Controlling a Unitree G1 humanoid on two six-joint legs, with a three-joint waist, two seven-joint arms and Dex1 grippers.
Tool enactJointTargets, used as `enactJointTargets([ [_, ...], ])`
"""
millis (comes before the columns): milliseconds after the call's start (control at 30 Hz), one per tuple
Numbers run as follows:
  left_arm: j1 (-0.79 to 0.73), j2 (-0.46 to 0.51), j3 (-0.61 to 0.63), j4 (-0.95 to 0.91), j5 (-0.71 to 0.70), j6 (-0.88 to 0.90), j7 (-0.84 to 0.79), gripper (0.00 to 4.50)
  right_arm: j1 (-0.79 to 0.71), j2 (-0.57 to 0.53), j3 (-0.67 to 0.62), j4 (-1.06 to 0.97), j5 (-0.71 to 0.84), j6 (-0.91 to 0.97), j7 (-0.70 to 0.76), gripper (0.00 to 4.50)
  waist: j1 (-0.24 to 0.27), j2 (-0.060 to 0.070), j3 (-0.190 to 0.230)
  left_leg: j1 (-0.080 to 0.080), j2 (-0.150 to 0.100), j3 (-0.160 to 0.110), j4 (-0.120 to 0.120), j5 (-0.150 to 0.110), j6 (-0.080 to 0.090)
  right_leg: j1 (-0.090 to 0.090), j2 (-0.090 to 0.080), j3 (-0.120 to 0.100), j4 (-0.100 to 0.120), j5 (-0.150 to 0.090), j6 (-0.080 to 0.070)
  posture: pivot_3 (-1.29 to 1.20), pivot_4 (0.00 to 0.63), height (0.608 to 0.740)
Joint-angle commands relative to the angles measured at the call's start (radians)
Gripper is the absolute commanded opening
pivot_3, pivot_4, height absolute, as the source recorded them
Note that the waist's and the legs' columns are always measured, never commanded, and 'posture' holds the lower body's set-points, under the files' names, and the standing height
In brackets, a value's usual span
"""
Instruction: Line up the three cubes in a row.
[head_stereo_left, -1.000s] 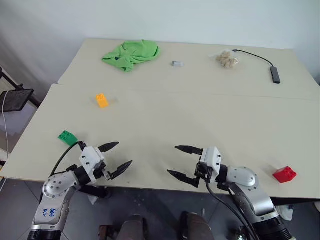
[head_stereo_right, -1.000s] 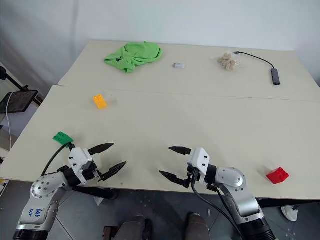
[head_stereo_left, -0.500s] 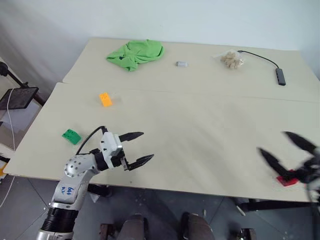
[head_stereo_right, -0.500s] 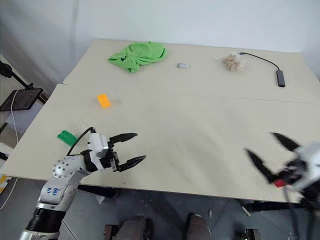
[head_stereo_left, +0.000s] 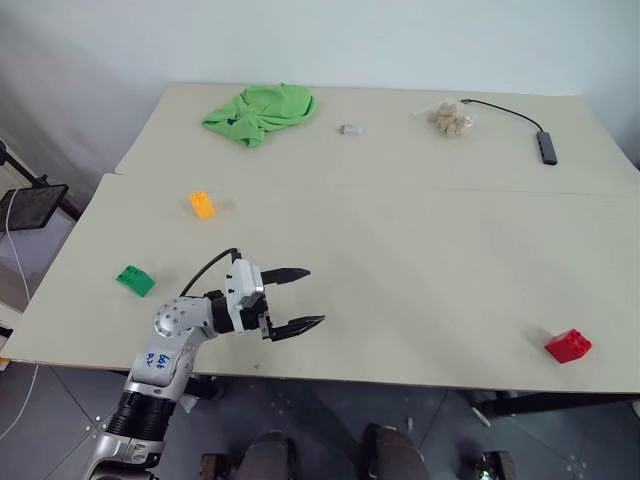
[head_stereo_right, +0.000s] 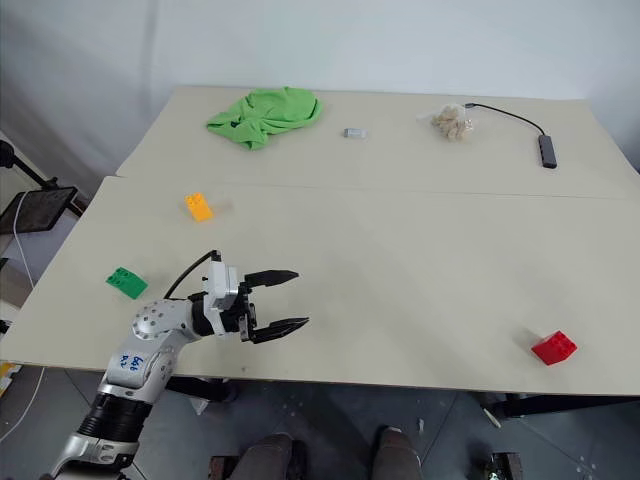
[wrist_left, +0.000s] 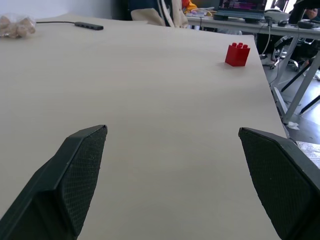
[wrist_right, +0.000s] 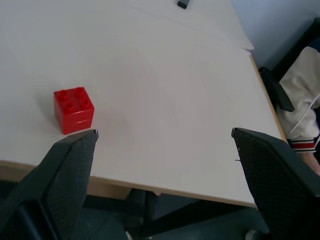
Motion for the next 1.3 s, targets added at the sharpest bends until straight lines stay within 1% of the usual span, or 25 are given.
enactJointTargets([
  [33,-0.015,-0.003,0.001,-0.005,-0.009,-0.024,-0.033,4.49,0.053,-0.054,0.012,-0.147,0.144,0.175,-0.018,4.50,0.001,0.002,-0.001,0.000,0.000,0.000,0.000,0.000,0.000,0.000,0.000,0.000,0.000,0.000,0.000,0.00,0.150,0.740],
  [167,-0.027,0.011,0.001,-0.001,-0.021,-0.021,-0.084,4.49,0.077,-0.184,0.036,-0.294,0.192,0.350,-0.053,4.50,0.003,0.003,-0.002,0.000,0.000,-0.002,0.000,0.000,0.000,0.000,0.000,0.001,0.000,0.000,0.000,0.00,0.150,0.740],
  [200,-0.024,0.018,0.001,-0.002,-0.020,-0.024,-0.099,4.49,0.077,-0.231,0.045,-0.326,0.219,0.432,-0.082,4.50,0.005,0.003,-0.002,0.000,0.000,-0.002,0.001,0.000,0.000,0.000,0.000,0.002,0.000,0.000,0.000,0.00,0.150,0.740],
  [233,-0.021,0.024,0.002,-0.001,-0.018,-0.030,-0.111,4.49,0.076,-0.274,0.059,-0.351,0.209,0.479,-0.093,4.50,0.005,0.003,-0.002,0.000,0.000,-0.002,0.001,0.000,0.001,0.000,0.000,0.002,0.000,0.000,0.000,0.00,0.150,0.740],
  [300,-0.014,0.029,0.005,-0.004,-0.016,-0.033,-0.120,4.49,0.051,-0.332,0.075,-0.366,0.208,0.549,-0.119,4.50,0.006,0.002,-0.001,-0.001,0.000,-0.002,0.001,0.000,0.001,-0.001,0.000,0.001,0.000,0.000,0.000,0.00,0.150,0.740],
  [400,-0.010,0.027,0.006,-0.015,-0.011,-0.031,-0.112,4.49,-0.001,-0.377,0.102,-0.355,0.204,0.615,-0.137,4.50,0.013,0.002,-0.001,-0.002,0.000,-0.002,0.001,0.000,0.001,-0.001,0.000,0.000,-0.001,0.000,0.000,0.00,0.150,0.740],
  [467,-0.001,0.023,0.005,-0.027,-0.007,-0.030,-0.100,4.49,-0.040,-0.409,0.158,-0.332,0.137,0.597,-0.131,4.50,0.014,0.001,-0.001,-0.002,-0.001,-0.002,0.001,-0.001,0.001,0.000,0.000,0.000,-0.001,0.000,0.000,0.00,0.150,0.740],
  [600,0.030,0.017,0.001,-0.073,-0.007,-0.017,-0.070,4.49,-0.128,-0.465,0.286,-0.196,-0.025,0.486,-0.090,4.50,0.011,0.001,-0.001,-0.002,-0.001,0.000,0.001,0.000,0.001,0.000,0.000,0.000,-0.001,0.000,0.000,0.00,0.150,0.740],
  [700,0.049,0.017,-0.002,-0.106,-0.008,-0.004,-0.052,4.49,-0.160,-0.518,0.347,-0.066,-0.109,0.404,0.004,4.50,0.010,0.000,0.000,-0.002,-0.001,0.000,0.001,0.000,0.001,0.000,0.000,0.000,-0.001,0.000,0.000,0.00,0.150,0.740],
  [833,0.057,0.023,0.003,-0.122,-0.007,0.006,-0.035,4.49,-0.215,-0.560,0.396,0.080,-0.190,0.322,0.074,4.50,0.007,0.000,0.000,-0.002,-0.001,0.001,0.002,0.000,0.001,0.000,0.000,0.000,-0.001,0.000,0.001,0.00,0.150,0.740],
  [1000,0.054,0.025,0.009,-0.127,-0.005,0.008,-0.019,4.49,-0.324,-0.568,0.459,0.180,-0.207,0.282,0.138,4.50,0.004,0.000,0.000,-0.001,-0.001,0.001,0.002,0.000,0.001,0.000,0.000,0.000,-0.001,0.000,0.001,0.00,0.150,0.740],
  [1100,0.056,0.028,0.012,-0.131,-0.003,0.008,-0.008,4.50,-0.378,-0.570,0.505,0.219,-0.227,0.271,0.157,3.87,0.004,0.000,0.000,-0.001,-0.001,0.001,0.002,0.000,0.001,0.000,0.000,0.000,0.000,0.000,0.001,0.00,0.150,0.740],
  [1300,0.068,0.036,0.019,-0.143,0.001,0.009,0.013,4.50,-0.451,-0.568,0.569,0.238,-0.237,0.270,0.186,1.81,0.006,0.000,0.000,-0.002,-0.001,0.001,0.002,0.000,0.000,0.000,0.000,0.000,0.000,0.000,0.001,0.00,0.150,0.740],
])
